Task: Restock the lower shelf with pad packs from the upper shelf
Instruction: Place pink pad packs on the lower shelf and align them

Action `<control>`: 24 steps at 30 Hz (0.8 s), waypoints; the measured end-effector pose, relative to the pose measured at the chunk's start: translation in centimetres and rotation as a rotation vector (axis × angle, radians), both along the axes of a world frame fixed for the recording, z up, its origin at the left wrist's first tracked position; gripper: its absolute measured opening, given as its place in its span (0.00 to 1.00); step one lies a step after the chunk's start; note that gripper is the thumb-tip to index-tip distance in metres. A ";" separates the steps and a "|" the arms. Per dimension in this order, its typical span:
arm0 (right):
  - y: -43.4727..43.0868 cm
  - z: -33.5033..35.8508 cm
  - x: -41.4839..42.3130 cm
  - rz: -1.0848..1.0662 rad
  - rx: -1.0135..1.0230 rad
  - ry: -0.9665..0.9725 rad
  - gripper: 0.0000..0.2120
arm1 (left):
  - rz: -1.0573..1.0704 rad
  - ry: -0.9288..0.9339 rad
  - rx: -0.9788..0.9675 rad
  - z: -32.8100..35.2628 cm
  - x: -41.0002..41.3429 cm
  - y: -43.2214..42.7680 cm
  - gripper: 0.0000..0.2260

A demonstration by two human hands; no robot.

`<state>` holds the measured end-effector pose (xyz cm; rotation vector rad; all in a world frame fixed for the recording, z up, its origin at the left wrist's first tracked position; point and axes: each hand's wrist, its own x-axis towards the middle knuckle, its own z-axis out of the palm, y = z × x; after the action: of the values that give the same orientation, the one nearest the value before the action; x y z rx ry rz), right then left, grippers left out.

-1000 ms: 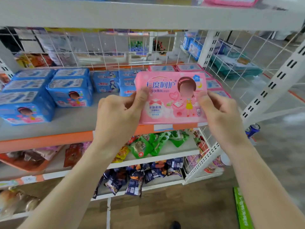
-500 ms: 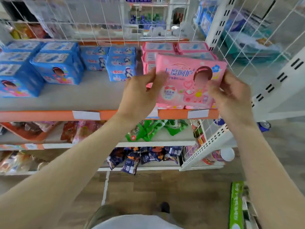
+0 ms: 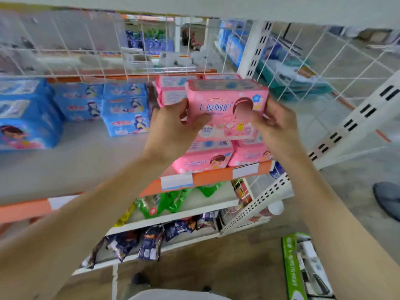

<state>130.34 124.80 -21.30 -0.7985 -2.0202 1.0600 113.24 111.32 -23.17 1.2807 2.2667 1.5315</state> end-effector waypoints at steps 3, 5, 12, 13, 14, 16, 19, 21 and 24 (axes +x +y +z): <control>0.6 0.0 -1.3 -0.050 0.021 0.003 0.18 | -0.044 0.029 0.013 0.0 -1.9 1.4 0.21; 1.1 -0.2 -1.9 -0.071 0.022 0.019 0.19 | -0.069 0.048 0.008 0.0 -3.0 2.1 0.24; 4.2 -2.0 -3.4 -0.069 -0.001 0.073 0.20 | -0.057 0.057 0.000 -0.8 -4.8 5.0 0.15; 5.0 -2.2 -3.7 -0.059 -0.003 0.075 0.19 | -0.047 0.061 0.003 -0.9 -4.9 5.4 0.14; 5.7 -2.4 -4.0 -0.045 0.006 0.070 0.19 | -0.038 0.068 0.005 -0.9 -5.1 6.0 0.14; 7.3 -2.7 -4.5 -0.023 0.029 0.070 0.19 | -0.027 0.076 0.007 -1.1 -5.3 7.2 0.13; 9.1 -2.7 -5.1 -0.016 0.067 0.075 0.22 | -0.020 0.069 0.017 -1.3 -5.4 9.2 0.16; 10.6 -2.8 -5.3 -0.024 0.102 0.057 0.22 | -0.014 0.064 0.011 -1.3 -5.6 10.6 0.17; 13.3 -3.4 -5.9 -0.054 0.129 0.011 0.19 | -0.011 0.061 -0.004 -1.1 -5.9 12.7 0.14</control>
<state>124.41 138.11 -24.66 -0.7728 -2.0237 0.8920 107.37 124.04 -24.29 1.3550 2.2942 1.5041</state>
